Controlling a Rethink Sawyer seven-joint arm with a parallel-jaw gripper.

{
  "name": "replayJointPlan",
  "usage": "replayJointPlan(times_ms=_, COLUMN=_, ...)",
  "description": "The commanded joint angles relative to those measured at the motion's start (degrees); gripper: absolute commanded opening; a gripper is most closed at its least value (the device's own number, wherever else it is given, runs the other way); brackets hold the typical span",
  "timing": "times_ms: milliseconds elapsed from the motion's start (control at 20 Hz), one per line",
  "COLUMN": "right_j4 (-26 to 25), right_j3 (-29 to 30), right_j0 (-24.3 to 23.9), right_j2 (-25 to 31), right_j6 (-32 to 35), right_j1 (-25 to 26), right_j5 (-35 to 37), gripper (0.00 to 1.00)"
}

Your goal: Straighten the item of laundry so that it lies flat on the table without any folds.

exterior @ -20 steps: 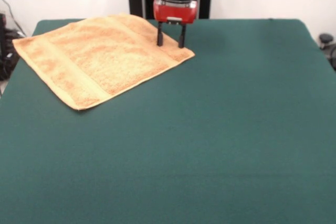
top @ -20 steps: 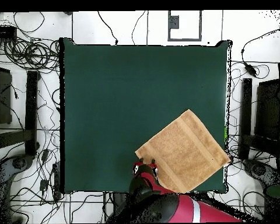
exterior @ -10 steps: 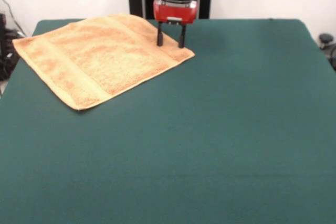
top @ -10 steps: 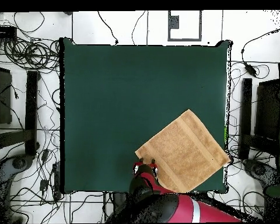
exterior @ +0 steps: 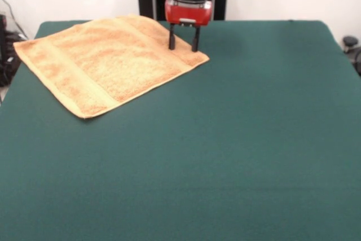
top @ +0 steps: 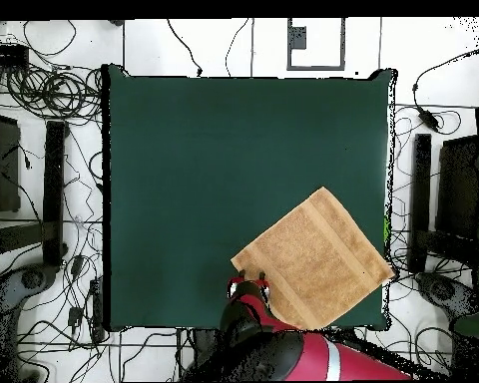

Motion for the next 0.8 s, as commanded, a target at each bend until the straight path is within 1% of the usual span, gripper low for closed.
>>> replayJointPlan(times_ms=50, right_j4=9.7, right_j3=-9.7, right_j0=5.01, right_j2=9.5, right_j6=18.25, right_j1=6.48, right_j5=0.32, gripper=1.0)
replayJointPlan(times_ms=200, right_j4=11.67, right_j3=-7.56, right_j0=6.09, right_j2=9.41, right_j6=18.51, right_j1=3.72, right_j5=2.75, gripper=1.0)
replayJointPlan(times_ms=350, right_j4=12.67, right_j3=-5.93, right_j0=6.2, right_j2=9.97, right_j6=18.88, right_j1=2.11, right_j5=3.86, gripper=1.0)
replayJointPlan(times_ms=800, right_j4=13.7, right_j3=-2.8, right_j0=5.79, right_j2=11.18, right_j6=18.69, right_j1=-0.61, right_j5=4.91, gripper=1.0)
